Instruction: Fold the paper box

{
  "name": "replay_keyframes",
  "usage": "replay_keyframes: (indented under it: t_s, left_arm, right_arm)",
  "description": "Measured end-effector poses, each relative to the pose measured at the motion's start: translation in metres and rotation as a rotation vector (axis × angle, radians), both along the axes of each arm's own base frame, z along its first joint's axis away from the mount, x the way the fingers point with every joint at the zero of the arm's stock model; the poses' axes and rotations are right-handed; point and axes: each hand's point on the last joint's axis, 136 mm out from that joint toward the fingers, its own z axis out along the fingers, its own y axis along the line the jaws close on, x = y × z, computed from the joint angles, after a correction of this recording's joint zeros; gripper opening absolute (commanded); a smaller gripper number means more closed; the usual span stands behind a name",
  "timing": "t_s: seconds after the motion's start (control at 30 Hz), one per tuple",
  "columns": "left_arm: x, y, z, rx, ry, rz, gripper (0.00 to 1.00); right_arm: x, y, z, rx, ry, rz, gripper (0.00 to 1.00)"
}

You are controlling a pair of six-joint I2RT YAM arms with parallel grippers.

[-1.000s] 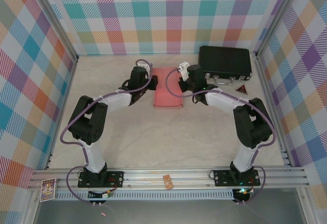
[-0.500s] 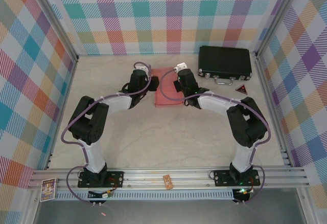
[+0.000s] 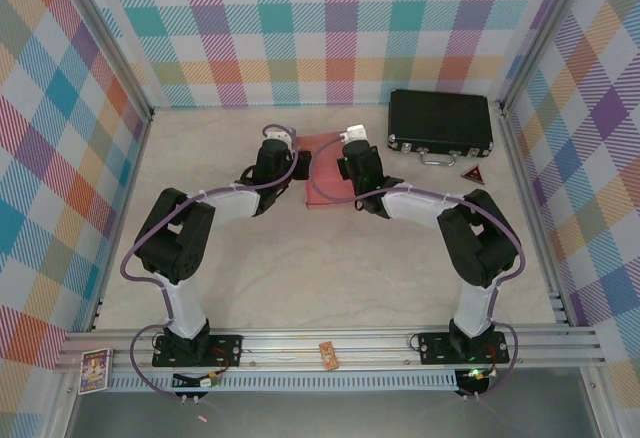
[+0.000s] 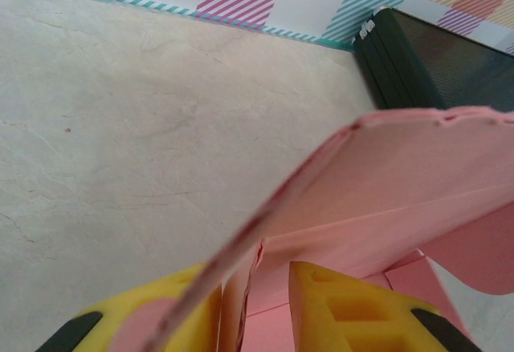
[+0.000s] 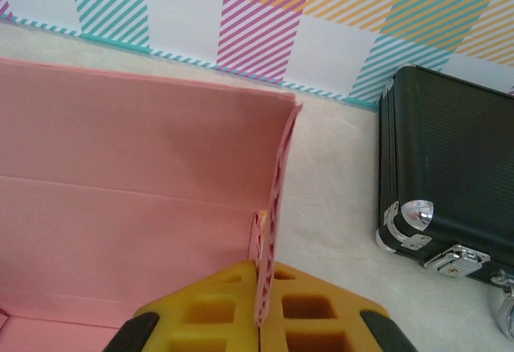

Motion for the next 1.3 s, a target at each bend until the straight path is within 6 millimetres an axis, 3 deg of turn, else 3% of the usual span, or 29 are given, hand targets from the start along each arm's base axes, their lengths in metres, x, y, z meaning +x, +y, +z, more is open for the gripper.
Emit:
replay_keyframes:
  t_s: [0.5,0.87,1.3]
  left_arm:
    - [-0.007,-0.003,-0.002,-0.004,-0.056,0.029,0.13]
    - [-0.016,-0.006,-0.003,0.013,-0.127,0.051,0.10]
    - [-0.035,-0.015,-0.004,0.106,-0.224,0.079,0.13]
  right_arm:
    - [-0.012,-0.006,-0.004,0.066,-0.067,-0.109,0.07]
    - [-0.022,-0.009,-0.011,0.102,-0.119,-0.170,0.06]
    - [-0.036,-0.018,-0.020,0.127,-0.153,-0.223,0.06]
